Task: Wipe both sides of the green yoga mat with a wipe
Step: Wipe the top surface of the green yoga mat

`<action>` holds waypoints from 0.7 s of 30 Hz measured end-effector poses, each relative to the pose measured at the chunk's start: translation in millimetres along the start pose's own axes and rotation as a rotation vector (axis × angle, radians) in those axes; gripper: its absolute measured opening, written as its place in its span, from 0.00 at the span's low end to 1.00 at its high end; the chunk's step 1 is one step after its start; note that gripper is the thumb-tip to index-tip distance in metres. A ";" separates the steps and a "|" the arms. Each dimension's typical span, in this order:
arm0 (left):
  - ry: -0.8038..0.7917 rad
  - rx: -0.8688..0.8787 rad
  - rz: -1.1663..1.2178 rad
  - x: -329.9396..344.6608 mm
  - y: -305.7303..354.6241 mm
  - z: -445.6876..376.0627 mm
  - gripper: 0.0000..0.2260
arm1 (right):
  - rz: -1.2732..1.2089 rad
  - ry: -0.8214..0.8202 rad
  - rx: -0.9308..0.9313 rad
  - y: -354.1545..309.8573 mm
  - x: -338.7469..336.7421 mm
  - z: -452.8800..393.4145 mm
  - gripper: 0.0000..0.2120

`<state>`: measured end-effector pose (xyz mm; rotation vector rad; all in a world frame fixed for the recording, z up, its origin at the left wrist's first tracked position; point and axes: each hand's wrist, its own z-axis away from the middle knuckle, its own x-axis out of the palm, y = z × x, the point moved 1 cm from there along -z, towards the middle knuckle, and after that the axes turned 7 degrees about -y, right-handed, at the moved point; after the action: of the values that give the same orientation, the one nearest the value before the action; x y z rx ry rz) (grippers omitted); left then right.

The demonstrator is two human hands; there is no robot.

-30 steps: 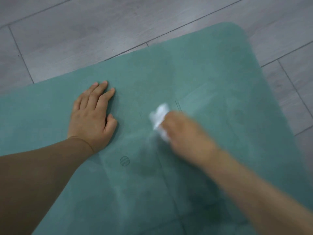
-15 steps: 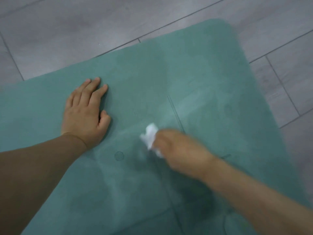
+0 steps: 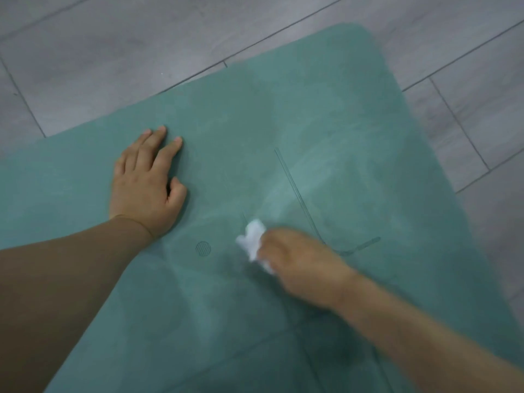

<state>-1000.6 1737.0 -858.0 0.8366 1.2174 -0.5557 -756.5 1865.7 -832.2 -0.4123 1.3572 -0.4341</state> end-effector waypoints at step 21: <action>0.008 0.011 -0.010 0.4 0.4 -0.2 0.29 | 0.098 0.627 0.974 102.7 -59.5 47.4 0.10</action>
<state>-1000.3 1737.4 -858.3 0.8437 1.2271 -0.5682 -713.0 1985.8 -828.1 0.6440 1.5590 -1.1251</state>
